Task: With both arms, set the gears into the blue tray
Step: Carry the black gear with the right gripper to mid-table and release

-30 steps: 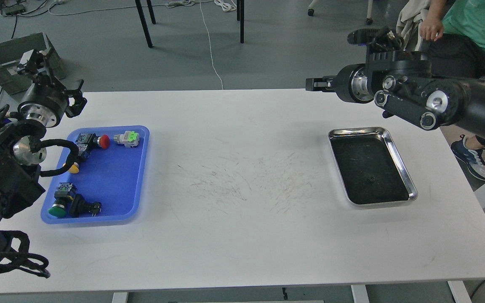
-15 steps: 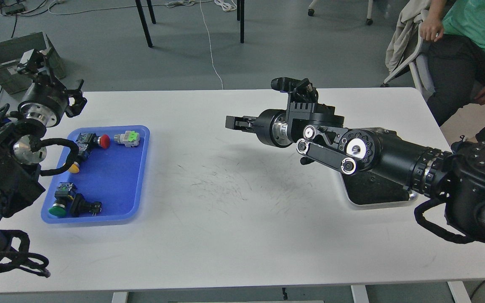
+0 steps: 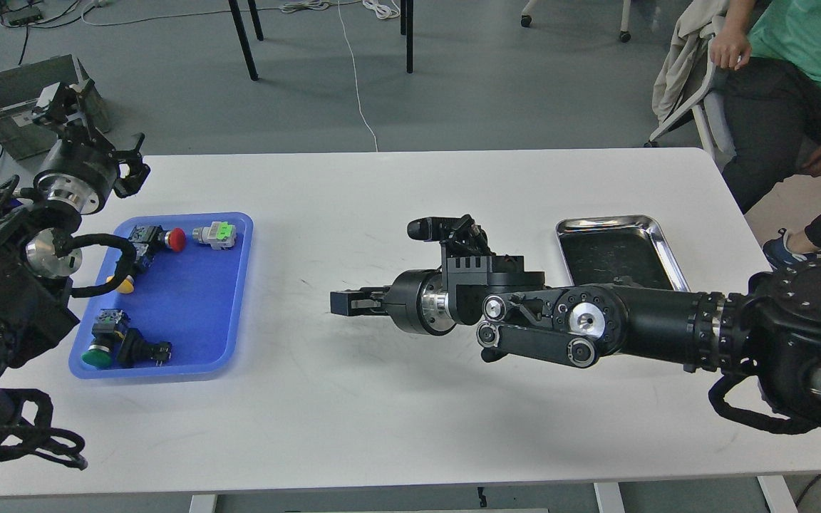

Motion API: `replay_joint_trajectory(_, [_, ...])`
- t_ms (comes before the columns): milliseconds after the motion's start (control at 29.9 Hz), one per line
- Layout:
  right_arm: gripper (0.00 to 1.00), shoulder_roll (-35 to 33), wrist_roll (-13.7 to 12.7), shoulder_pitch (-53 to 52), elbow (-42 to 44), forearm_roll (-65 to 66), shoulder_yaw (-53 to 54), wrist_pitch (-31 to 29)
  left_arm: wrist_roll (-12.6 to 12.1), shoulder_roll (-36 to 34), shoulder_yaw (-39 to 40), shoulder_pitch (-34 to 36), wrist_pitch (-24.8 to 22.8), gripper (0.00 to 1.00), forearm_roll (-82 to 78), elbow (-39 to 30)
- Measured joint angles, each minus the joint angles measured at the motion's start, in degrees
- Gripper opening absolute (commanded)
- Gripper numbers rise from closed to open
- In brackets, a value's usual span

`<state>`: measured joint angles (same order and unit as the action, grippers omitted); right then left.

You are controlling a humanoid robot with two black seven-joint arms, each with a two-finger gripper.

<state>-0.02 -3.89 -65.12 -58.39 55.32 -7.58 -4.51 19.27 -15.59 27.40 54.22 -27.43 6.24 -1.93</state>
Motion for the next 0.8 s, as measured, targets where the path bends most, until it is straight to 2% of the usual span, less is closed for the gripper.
replay_joint_trajectory(468, [0.02, 0.02, -0.86, 3.76, 1.81, 0.46, -3.56, 0.1, 0.0, -0.01, -0.05, 0.0, 0.04, 0.99, 0.0, 0.0])
replay_joint_trajectory(535, [0.1, 0.02, -0.86, 3.9, 1.89, 0.48, -3.58, 0.13, 0.0, -0.04, -0.06, 0.0, 0.04, 0.99, 0.0, 0.0])
replay_joint_trajectory(569, [0.2, 0.02, -0.86, 3.93, 1.89, 0.48, -3.58, 0.18, 0.0, -0.06, -0.07, 0.0, 0.04, 0.99, 0.0, 0.0])
replay_joint_trajectory(636, [0.5, 0.02, -0.86, 3.94, 1.89, 0.48, -3.59, 0.4, 0.0, -0.06, -0.07, -0.01, 0.04, 0.99, 0.0, 0.0])
replay_joint_trajectory(669, [0.6, 0.02, -0.86, 3.95, 1.89, 0.49, -3.59, 0.75, 0.0, -0.06, -0.07, -0.02, 0.04, 0.99, 0.0, 0.0])
replay_joint_trajectory(803, [0.75, 0.02, -0.89, 3.93, 1.82, 0.48, -3.59, 2.48, 0.02, -0.06, -0.07, -0.14, 0.08, 0.99, 0.0, 0.0])
